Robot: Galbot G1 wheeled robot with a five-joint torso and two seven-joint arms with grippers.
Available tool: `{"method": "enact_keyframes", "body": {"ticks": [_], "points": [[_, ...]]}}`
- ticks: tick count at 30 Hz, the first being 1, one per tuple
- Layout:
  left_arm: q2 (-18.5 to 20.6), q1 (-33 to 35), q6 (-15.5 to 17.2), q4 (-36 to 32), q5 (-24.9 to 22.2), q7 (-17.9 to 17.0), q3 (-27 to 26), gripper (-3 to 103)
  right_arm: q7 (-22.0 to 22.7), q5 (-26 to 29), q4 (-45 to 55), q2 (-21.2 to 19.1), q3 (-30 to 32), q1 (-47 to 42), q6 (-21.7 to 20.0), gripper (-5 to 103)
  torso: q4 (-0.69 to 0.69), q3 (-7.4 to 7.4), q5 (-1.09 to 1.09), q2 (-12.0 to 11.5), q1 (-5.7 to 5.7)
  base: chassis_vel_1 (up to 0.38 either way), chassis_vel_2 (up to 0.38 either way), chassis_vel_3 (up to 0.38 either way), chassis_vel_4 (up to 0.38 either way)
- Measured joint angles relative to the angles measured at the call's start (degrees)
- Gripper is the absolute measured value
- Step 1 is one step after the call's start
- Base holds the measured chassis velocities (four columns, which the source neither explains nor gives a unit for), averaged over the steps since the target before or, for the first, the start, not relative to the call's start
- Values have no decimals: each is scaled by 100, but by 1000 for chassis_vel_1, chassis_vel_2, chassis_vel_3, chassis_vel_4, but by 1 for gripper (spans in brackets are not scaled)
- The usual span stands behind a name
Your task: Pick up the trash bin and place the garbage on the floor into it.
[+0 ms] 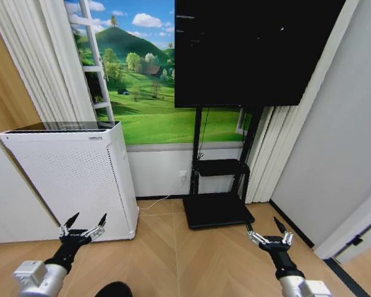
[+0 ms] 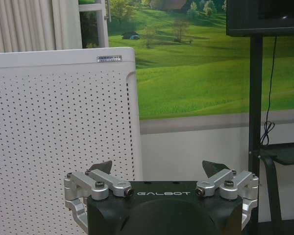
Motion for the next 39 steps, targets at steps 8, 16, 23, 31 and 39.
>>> {"method": "enact_keyframes", "body": {"ticks": [8,16,23,31,39], "points": [[0,0,0,0,0,0,0,100,0,0,0,0,0,0,0,100,0,-3,0,-3,-3,100,-99,-103,92],[0,0,0,0,0,0,0,100,0,0,0,0,0,0,0,100,1,-5,-2,-5,-5,205,-206,-188,207],[0,0,-1,0,0,0,0,100,0,0,0,0,0,0,0,100,2,-5,-3,-8,-5,283,-290,-275,263],[0,0,-1,-1,0,-1,-1,100,0,0,0,0,0,-2,0,100,0,-7,4,-8,-7,373,-362,-356,364],[0,0,-1,0,0,-3,-1,100,-1,0,0,0,-1,0,0,100,1,-7,-2,-9,-7,357,-352,-349,368]]}}
